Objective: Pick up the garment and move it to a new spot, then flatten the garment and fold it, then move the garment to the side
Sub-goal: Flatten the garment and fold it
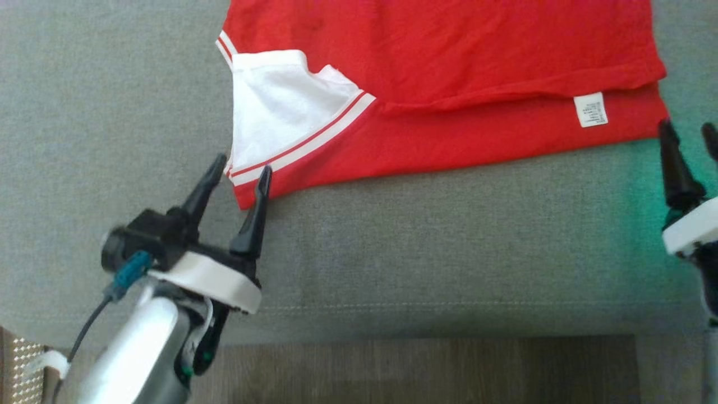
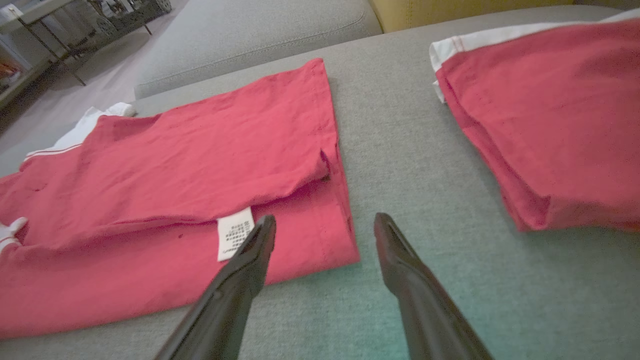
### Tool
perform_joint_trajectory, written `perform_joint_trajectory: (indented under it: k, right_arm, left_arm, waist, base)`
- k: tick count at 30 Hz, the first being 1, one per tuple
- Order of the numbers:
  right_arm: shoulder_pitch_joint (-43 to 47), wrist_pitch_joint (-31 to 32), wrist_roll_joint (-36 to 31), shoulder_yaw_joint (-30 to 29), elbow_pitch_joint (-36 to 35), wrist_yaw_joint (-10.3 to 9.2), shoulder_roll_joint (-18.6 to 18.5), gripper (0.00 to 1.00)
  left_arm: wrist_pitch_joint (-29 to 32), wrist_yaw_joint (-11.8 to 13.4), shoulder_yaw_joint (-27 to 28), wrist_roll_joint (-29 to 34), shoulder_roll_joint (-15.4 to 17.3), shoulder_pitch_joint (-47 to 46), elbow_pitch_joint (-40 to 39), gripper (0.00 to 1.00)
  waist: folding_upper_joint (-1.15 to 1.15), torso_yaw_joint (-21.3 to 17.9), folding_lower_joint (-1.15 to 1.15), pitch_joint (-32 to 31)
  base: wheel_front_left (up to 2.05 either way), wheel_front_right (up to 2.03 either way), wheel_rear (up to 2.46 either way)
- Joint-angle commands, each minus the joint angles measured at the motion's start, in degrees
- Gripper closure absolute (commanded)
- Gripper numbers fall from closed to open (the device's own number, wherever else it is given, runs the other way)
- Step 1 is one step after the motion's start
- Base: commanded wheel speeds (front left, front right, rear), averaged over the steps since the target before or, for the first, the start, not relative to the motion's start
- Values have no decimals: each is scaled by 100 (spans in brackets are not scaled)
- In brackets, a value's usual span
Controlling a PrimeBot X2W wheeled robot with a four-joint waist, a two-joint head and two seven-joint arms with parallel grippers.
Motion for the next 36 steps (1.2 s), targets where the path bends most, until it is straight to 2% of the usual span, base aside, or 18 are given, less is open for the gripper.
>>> perform_joint_trajectory:
  k: [1,6,12,18,19,20,21,25,26,28,36]
  right_arm:
    - [-4,-149,46,68,-226,-1,12,0]
    - [38,-397,30,224,-11,-1,175,0]
    - [-139,-520,-112,368,262,-1,192,0]
    - [-662,-821,-321,341,822,-1,254,0]
    - [-754,-881,-377,321,964,-1,255,0]
    - [-846,-931,-415,307,1116,-1,262,0]
    - [-934,-973,-453,296,1278,-1,269,0]
    - [-1172,-943,-584,287,1970,-1,267,0]
    - [-1191,-887,-579,324,2099,-1,272,22]
    - [-1202,-872,-508,406,2211,-1,264,100]
    - [-717,-857,50,530,1881,-1,11,100]
  left_arm:
    - [-27,25,309,-174,34,-76,-76,0]
    - [68,46,318,-454,-162,83,254,0]
    - [111,-41,366,-634,-287,-111,761,0]
    - [341,-275,274,-843,-454,-363,1409,0]
    - [372,-331,239,-861,-472,-392,1482,45]
    - [382,-375,221,-882,-492,-418,1537,85]
    - [383,-418,213,-912,-516,-440,1583,100]
    - [422,-526,111,-918,-557,-492,1692,100]
    - [399,-527,110,-915,-562,-499,1689,100]
    - [359,-528,123,-922,-560,-498,1684,100]
    - [501,-426,122,-957,-336,-214,1417,100]
  waist:
    - [0,-26,0,-23]
    - [0,-89,0,-24]
    - [0,-153,0,39]
    - [0,-192,0,107]
    - [0,-186,0,110]
    - [0,-177,0,111]
    - [0,-168,0,111]
    - [0,-91,0,75]
    - [0,-74,0,61]
    - [0,-56,0,36]
    - [0,-143,0,-156]
  base:
    - [0,0,0]
    - [0,0,0]
    - [0,0,0]
    - [0,0,0]
    - [0,0,0]
    - [0,0,0]
    - [0,0,0]
    - [0,0,0]
    - [0,0,0]
    - [0,0,0]
    - [0,0,0]
